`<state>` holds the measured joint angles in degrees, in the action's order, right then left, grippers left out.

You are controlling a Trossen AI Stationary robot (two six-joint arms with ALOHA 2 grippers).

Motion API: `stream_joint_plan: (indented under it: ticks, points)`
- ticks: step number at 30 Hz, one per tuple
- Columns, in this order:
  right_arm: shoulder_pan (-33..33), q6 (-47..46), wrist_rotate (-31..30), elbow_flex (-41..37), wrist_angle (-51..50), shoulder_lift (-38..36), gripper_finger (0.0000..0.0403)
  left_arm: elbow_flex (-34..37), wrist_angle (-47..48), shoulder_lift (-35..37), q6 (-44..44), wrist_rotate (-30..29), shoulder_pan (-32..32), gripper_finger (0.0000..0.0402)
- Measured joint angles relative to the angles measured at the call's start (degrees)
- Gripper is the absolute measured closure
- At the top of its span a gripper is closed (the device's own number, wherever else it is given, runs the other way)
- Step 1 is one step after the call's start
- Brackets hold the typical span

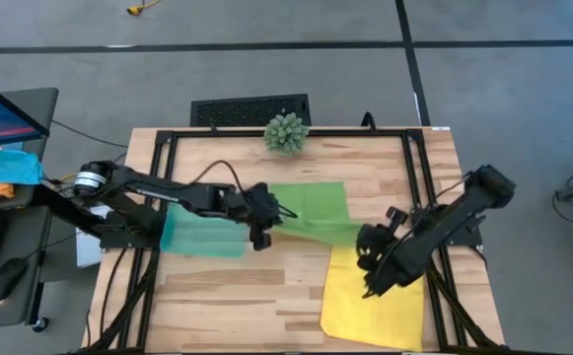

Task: Roll microfiber towels into tight, uniform cylinder then place into a basket
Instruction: Fold the green towel

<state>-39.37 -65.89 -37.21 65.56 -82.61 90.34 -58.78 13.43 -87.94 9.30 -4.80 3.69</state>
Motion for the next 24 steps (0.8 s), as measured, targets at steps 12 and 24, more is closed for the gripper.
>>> stream_joint_plan:
  ticks: [12, 24]
  points:
    - [-1.03, -0.20, 2.82, 4.40, 4.01, 10.22, 0.0399, 0.04, 3.52, -5.67, 11.94, -17.00, 9.90, 0.0398]
    - [10.83, 6.02, -4.80, 4.60, 4.81, 10.28, 0.0401, 0.04, 10.68, -5.83, 31.67, -36.75, 12.61, 0.0398]
